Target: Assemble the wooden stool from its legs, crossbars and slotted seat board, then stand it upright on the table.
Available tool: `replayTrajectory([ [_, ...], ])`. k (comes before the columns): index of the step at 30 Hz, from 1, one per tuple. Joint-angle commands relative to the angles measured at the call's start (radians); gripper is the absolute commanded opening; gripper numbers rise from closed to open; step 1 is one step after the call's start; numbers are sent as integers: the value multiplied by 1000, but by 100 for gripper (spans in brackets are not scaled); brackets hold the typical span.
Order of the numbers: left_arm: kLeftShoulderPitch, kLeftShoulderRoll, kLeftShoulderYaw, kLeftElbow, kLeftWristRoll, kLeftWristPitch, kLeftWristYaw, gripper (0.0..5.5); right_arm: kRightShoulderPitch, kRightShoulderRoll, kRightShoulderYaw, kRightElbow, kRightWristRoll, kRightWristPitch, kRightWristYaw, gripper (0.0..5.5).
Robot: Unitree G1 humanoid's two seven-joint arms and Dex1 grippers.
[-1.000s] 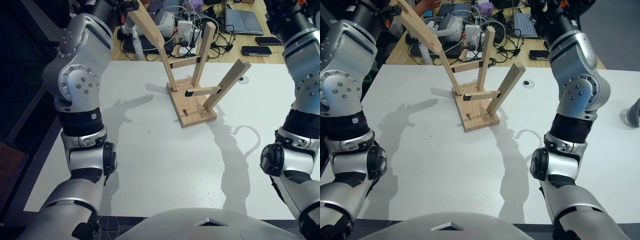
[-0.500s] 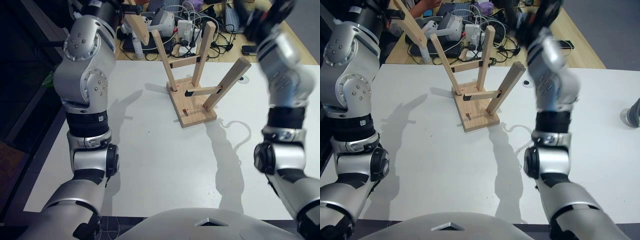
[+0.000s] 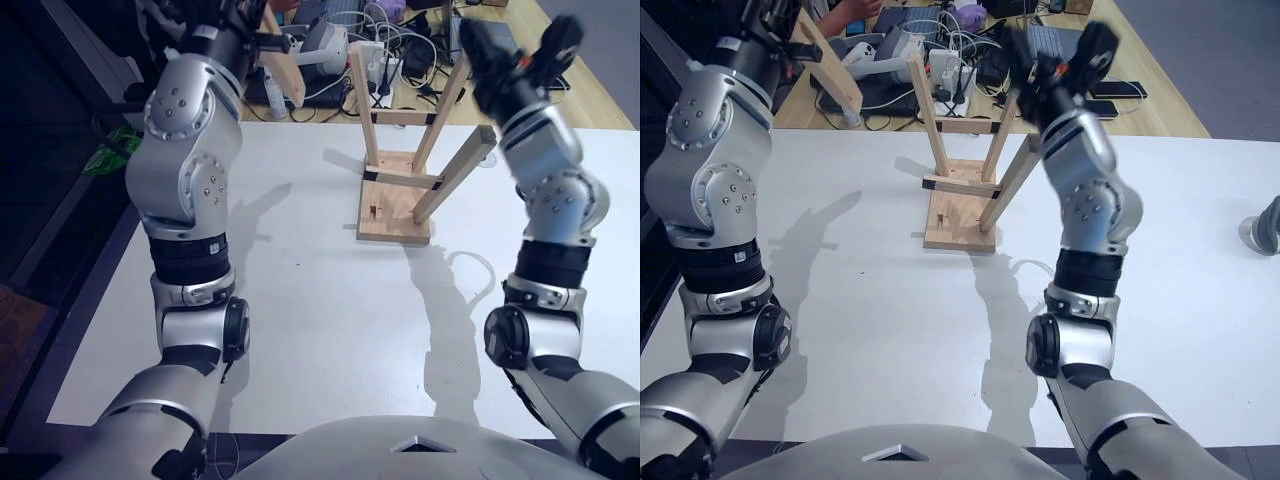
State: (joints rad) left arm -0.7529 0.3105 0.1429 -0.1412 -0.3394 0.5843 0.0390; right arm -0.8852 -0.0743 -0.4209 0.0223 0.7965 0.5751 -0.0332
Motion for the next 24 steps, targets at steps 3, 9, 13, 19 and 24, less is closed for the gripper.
replayTrajectory([
  [3, 112, -45, 97, -2, 30, 45, 100, 102, -59, -181, -191, 125, -26, -137, -113, 368],
  [9, 154, -107, 97, -1, 17, 49, 95, 102, 418, -229, 80, 36, -269, -18, -14, 368],
  [13, 150, -151, 63, 42, -59, 107, -4, 102, 543, -133, 234, -150, -273, 50, 6, 368],
  [19, 127, -208, 89, 124, -153, 174, -61, 102, 570, -35, 309, -284, -273, 101, -20, 368],
  [24, 149, -188, 122, 225, -152, 112, -107, 102, 556, -32, 294, -289, -284, 108, -26, 368],
])
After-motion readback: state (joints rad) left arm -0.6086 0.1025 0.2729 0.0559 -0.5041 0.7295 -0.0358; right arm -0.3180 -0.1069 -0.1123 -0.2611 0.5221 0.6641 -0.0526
